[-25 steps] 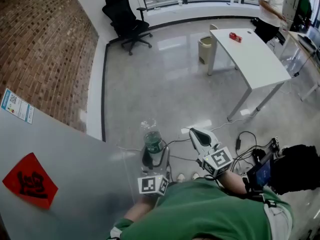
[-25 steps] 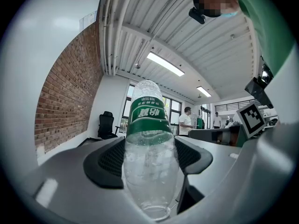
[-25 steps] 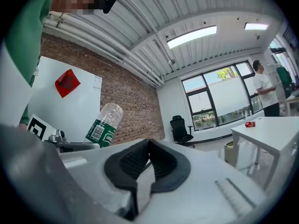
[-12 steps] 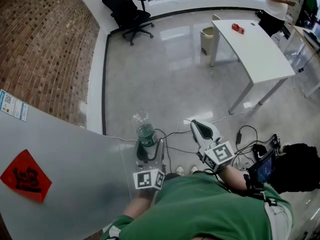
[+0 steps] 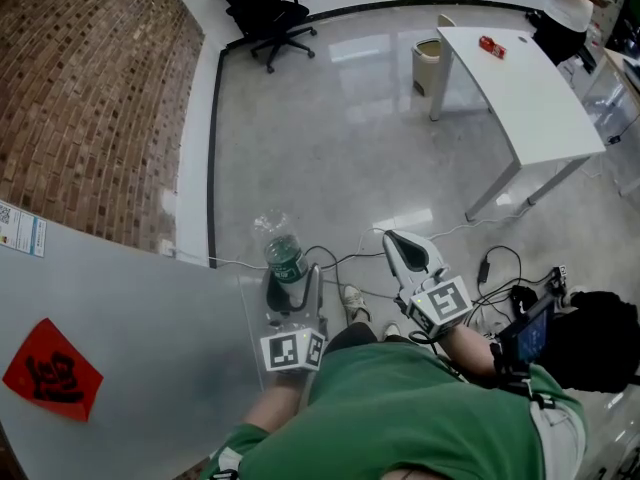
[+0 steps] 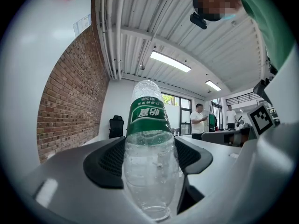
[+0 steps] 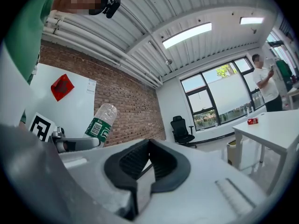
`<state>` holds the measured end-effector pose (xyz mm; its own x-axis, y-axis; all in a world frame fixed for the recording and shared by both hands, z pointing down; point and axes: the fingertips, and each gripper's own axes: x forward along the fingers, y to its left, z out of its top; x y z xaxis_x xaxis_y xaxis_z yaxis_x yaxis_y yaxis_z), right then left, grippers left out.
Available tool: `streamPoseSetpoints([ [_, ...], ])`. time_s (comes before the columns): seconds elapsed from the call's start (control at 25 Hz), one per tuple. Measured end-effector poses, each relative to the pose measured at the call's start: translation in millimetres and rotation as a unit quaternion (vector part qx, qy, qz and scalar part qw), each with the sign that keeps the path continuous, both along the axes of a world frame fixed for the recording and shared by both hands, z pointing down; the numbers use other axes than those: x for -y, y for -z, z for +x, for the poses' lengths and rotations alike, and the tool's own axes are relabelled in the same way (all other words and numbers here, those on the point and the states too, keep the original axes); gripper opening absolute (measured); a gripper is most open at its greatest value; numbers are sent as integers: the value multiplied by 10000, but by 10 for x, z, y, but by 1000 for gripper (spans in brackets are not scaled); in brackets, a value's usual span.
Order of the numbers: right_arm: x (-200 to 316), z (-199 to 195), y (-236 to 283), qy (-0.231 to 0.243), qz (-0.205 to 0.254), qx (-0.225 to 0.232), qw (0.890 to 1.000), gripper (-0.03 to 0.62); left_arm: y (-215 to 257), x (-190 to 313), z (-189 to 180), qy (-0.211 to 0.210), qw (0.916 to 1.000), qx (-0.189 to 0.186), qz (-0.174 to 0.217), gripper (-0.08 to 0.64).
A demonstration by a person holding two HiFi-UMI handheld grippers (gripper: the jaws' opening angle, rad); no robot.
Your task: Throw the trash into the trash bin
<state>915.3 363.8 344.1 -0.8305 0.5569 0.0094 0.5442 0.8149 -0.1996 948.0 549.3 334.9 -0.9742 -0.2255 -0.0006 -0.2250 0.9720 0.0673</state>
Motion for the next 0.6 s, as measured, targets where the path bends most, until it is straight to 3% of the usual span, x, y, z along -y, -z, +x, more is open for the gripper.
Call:
streamPoseSetpoints([
  [0.6,-888,-1358,235,-33,174,371,9992,3,58,-817,-1427,-184,9992,265,254,334],
])
